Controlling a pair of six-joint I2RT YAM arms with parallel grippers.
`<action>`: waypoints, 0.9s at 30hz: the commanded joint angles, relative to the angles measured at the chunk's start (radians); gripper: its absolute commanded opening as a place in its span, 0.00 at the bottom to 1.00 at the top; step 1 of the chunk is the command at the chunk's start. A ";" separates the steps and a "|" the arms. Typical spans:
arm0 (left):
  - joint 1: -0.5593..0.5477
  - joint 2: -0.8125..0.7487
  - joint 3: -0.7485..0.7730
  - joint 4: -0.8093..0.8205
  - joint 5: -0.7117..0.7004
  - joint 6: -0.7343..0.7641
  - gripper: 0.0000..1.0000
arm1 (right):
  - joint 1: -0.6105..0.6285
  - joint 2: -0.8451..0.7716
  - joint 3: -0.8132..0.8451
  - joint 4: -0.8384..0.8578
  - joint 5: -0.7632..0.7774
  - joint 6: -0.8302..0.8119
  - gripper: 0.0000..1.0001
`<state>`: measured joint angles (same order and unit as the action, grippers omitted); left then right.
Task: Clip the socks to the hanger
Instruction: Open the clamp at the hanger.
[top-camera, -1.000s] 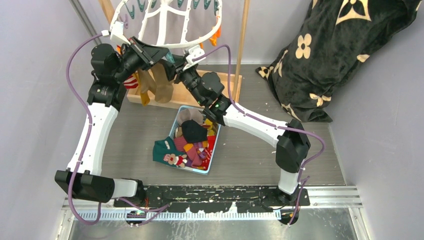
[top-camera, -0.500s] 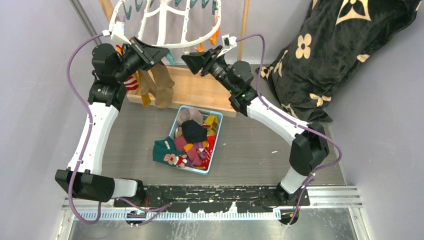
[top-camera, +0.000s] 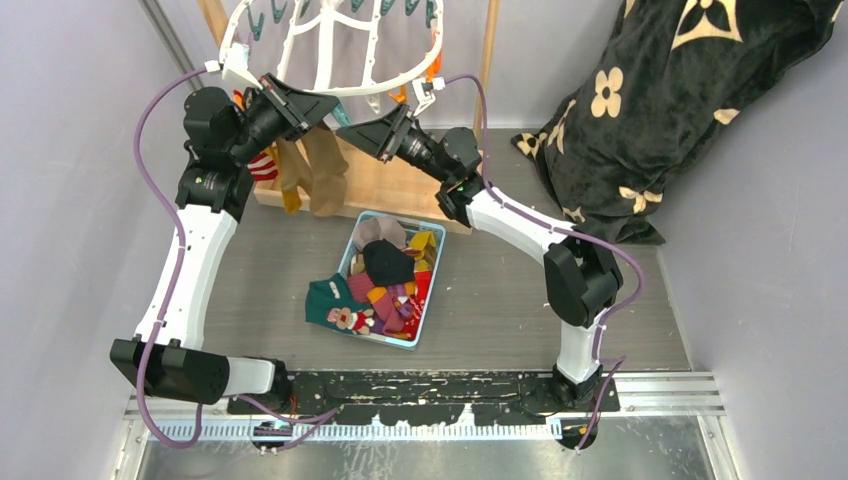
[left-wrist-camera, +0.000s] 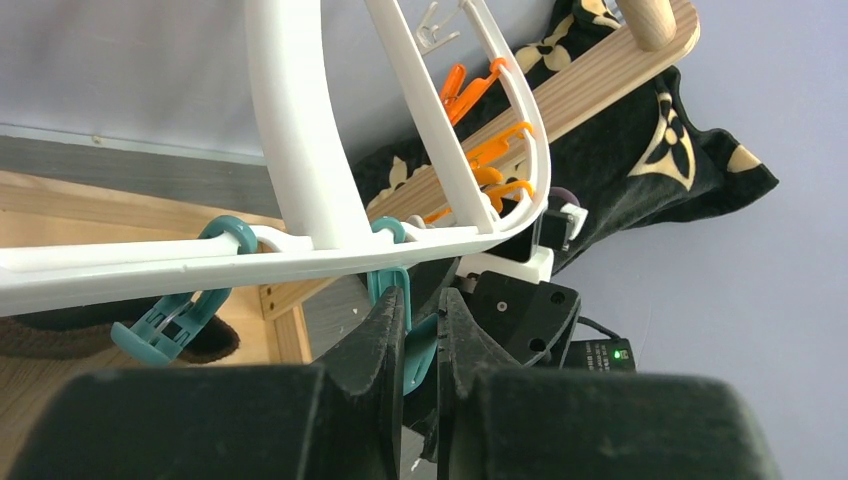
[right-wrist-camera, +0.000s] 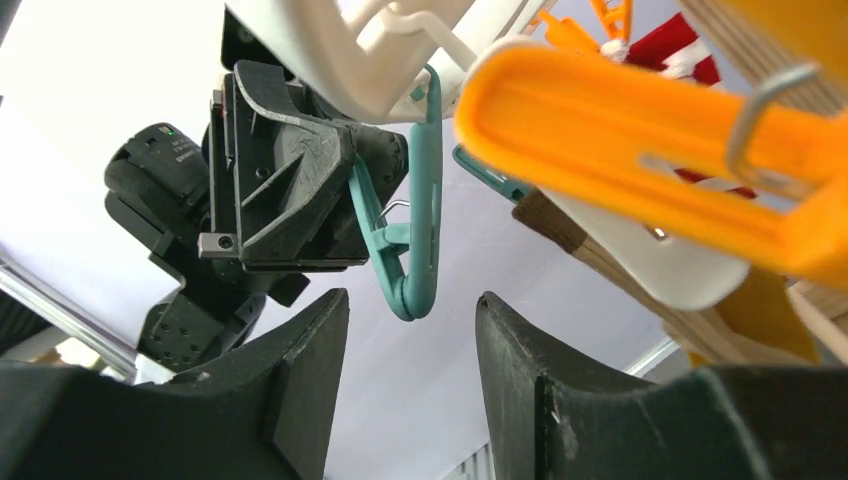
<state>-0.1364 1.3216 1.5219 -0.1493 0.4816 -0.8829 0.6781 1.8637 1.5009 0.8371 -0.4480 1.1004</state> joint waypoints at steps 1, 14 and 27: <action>0.004 -0.020 0.040 0.027 0.013 -0.004 0.04 | 0.000 -0.006 0.067 0.133 -0.016 0.107 0.54; 0.006 -0.026 0.049 0.010 -0.006 0.013 0.05 | 0.133 -0.248 0.060 -0.564 0.376 -0.800 0.61; 0.005 -0.024 0.060 -0.022 -0.062 0.030 0.07 | 0.406 -0.162 0.157 -0.478 0.951 -1.615 0.50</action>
<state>-0.1360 1.3216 1.5352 -0.1757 0.4522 -0.8734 1.0554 1.6451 1.5787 0.2764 0.2817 -0.2001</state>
